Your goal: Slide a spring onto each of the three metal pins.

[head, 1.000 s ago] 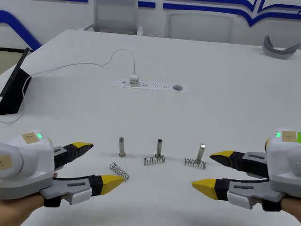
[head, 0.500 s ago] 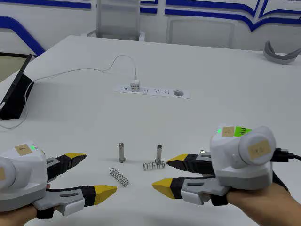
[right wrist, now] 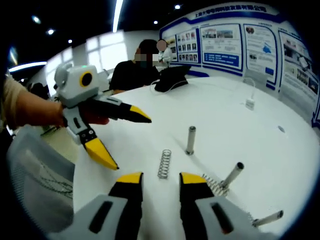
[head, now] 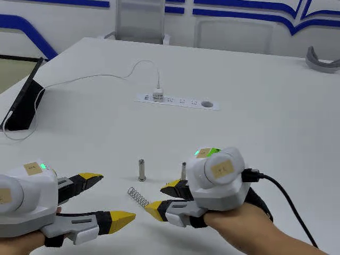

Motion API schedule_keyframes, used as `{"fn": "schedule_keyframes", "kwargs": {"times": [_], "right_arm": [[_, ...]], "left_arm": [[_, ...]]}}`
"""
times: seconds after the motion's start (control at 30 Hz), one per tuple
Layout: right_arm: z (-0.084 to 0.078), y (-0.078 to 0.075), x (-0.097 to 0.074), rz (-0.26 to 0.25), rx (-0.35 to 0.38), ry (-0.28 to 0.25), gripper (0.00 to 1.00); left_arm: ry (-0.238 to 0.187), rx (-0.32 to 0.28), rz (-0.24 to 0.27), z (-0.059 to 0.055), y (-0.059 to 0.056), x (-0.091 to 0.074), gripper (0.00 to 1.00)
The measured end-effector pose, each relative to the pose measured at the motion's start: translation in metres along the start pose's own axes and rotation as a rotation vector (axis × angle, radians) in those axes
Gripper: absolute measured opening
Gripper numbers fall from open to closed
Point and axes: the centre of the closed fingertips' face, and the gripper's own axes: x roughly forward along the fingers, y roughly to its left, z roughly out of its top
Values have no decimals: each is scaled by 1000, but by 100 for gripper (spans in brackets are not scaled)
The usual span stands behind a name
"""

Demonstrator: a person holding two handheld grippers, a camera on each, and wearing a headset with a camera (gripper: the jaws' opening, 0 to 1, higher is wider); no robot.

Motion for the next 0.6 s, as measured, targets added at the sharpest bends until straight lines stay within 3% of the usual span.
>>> {"fn": "schedule_keyframes", "kwargs": {"times": [0.27,0.6], "right_arm": [[-10,0,21,-2,6,45,26],[-15,0,30,-16,-18,69,23]], "left_arm": [[2,-2,-8,-1,-1,-1,70],[16,3,-11,-5,-1,-1,68]]}}
